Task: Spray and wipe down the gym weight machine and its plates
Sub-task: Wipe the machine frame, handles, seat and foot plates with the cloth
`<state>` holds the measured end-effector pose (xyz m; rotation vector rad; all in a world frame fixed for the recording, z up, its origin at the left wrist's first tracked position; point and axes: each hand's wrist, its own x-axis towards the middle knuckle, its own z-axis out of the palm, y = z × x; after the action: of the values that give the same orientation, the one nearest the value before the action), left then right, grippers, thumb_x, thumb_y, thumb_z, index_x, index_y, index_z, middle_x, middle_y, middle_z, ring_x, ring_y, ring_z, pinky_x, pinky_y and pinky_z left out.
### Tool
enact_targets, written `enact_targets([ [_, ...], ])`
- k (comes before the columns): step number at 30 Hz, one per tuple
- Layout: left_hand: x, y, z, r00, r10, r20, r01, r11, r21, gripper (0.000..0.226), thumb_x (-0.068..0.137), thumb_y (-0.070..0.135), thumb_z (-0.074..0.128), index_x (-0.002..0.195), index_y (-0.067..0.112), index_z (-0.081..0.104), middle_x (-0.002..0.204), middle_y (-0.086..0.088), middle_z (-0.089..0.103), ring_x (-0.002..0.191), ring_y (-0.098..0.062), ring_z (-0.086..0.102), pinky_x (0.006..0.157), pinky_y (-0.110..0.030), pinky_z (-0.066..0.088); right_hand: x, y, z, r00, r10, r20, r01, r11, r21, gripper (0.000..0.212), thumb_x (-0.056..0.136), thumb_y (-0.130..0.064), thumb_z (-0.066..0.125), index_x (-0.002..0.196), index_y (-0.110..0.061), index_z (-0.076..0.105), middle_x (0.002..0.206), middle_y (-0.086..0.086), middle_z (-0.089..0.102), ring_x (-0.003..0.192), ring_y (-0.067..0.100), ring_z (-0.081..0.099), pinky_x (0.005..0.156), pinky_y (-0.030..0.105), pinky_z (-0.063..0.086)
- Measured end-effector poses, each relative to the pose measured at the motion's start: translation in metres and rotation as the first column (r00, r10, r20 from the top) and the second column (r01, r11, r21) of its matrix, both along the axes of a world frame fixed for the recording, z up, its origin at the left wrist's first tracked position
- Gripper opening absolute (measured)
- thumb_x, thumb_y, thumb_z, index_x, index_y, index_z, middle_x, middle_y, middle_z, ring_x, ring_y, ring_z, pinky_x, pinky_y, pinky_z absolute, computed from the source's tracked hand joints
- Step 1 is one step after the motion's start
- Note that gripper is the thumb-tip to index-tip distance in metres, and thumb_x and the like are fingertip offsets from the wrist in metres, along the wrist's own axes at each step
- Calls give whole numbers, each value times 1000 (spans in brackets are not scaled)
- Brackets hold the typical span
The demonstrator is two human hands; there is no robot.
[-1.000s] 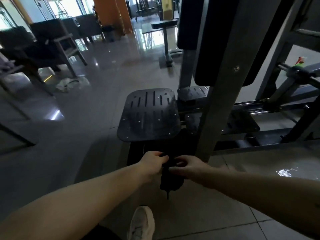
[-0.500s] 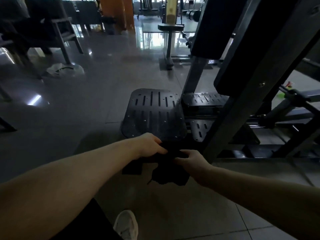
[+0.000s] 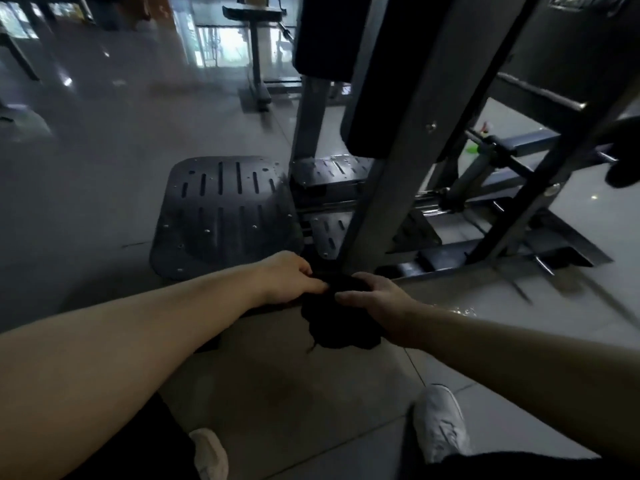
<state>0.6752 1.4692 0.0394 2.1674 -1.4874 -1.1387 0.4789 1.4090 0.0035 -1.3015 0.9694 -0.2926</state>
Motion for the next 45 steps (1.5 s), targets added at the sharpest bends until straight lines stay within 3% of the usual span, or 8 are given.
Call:
enact_targets([
  [3,-26,-16,-11,999,-46,4,46,999,22,24,90,42,74,96,19,72,94,-2,69,83,-14,64,66,-24,48,-24,-18,-11,995,-22,-96,13,995,-101,18,92,-8,72,106,-14,63,89,8,69,72,17,70,61,31,56],
  [7,-50,-34,-14,996,-87,38,85,996,41,22,87,38,77,98,20,71,96,-3,70,86,-16,65,73,-29,50,-44,-42,-22,985,-14,-174,-13,988,-155,36,86,-2,73,118,-17,63,104,7,71,94,22,71,88,40,61],
  [18,-82,-58,-13,998,3,60,0,999,-42,11,95,24,70,104,18,69,90,-6,73,79,-17,69,67,-26,55,-69,-88,-20,979,202,-24,-196,969,152,37,90,3,66,123,-12,63,117,18,70,105,32,72,95,45,59],
  [24,-95,-63,-12,985,100,143,-83,989,-124,19,94,26,71,112,23,68,102,1,69,92,-15,67,86,-34,57,-68,-110,-20,962,260,83,-273,918,289,43,92,7,55,129,-14,59,122,20,66,103,34,71,89,43,59],
  [28,-109,-60,-8,972,181,151,-148,968,-203,28,95,28,69,122,24,64,110,3,67,97,-13,65,76,-23,50,-61,-112,-9,961,275,41,-275,916,291,45,93,2,54,138,-5,53,119,18,65,100,30,67,96,41,53],
  [34,-133,-61,-3,975,192,110,-166,963,-211,16,96,24,68,112,22,67,102,-1,68,85,-11,63,64,-21,48,-90,-109,10,962,273,32,-271,921,281,28,98,-12,57,126,-9,58,102,10,72,87,22,72,81,35,55],
  [39,-178,-86,1,989,126,76,-112,979,-168,19,98,31,66,112,18,71,97,-2,69,87,-15,66,67,-26,52,-146,-121,3,984,173,49,-178,915,362,38,98,-28,55,128,-4,60,103,14,72,91,26,71,89,36,52],
  [45,-232,-130,-24,995,53,83,-41,990,-134,29,97,25,66,125,17,68,115,-3,69,106,-21,66,92,-31,54,-206,-158,-29,997,57,47,-71,908,412,34,103,-26,49,127,-4,60,94,13,73,83,25,70,82,35,51],
])
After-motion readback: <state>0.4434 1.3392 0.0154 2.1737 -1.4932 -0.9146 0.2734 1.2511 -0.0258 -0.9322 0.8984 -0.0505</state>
